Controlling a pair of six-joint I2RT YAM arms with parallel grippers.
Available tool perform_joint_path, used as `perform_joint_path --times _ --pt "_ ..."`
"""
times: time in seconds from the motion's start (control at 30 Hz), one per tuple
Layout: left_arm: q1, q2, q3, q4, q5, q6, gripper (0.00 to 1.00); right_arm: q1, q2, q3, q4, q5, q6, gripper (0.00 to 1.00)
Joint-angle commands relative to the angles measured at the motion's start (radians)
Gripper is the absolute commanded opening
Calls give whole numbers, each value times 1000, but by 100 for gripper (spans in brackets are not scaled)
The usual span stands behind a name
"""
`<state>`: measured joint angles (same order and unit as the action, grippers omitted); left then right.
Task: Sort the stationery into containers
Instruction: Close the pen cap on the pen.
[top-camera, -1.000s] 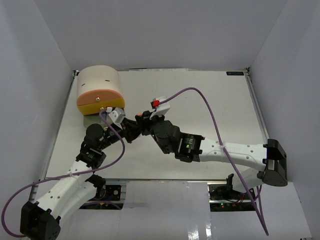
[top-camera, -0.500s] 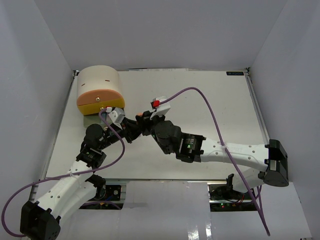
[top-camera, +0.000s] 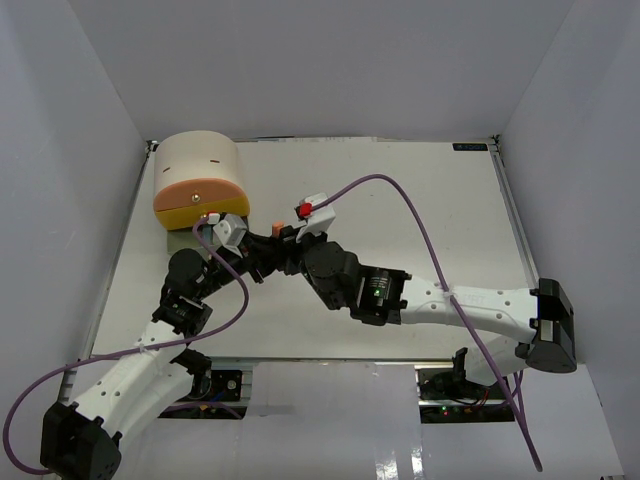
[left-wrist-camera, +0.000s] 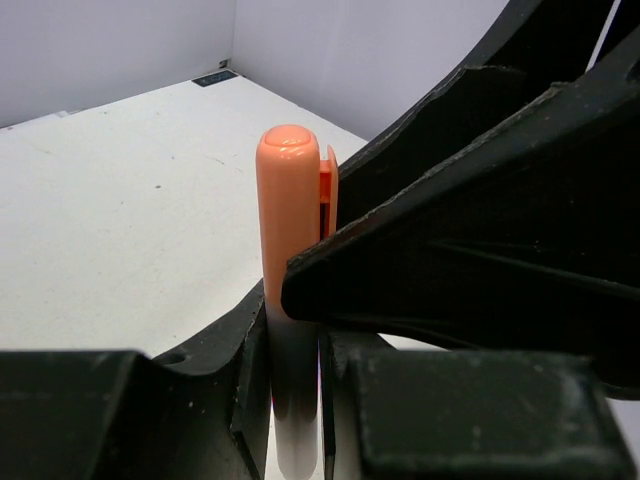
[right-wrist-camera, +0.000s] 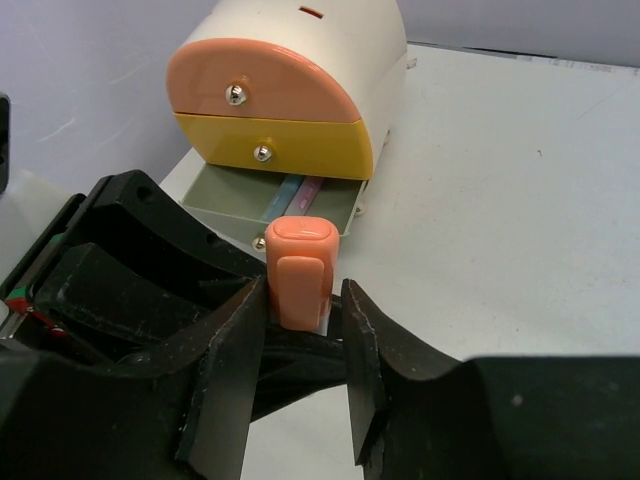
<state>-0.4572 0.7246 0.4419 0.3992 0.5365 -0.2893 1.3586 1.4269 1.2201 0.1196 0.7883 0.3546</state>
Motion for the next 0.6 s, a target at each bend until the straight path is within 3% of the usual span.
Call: perform_joint_path --times 0.0,0.37,0.47,0.57 --pt "8 -13 34 75 -18 -5 17 4 12 38 -49 5 -22 42" --pt "8 4 41 61 -20 -11 17 -6 6 99 -17 -4 -77 59" --pt "8 19 44 50 -29 -14 18 -9 -16 105 -12 6 -94 72" --pt "8 33 50 38 -43 -20 18 -13 -49 96 -6 19 -114 78"
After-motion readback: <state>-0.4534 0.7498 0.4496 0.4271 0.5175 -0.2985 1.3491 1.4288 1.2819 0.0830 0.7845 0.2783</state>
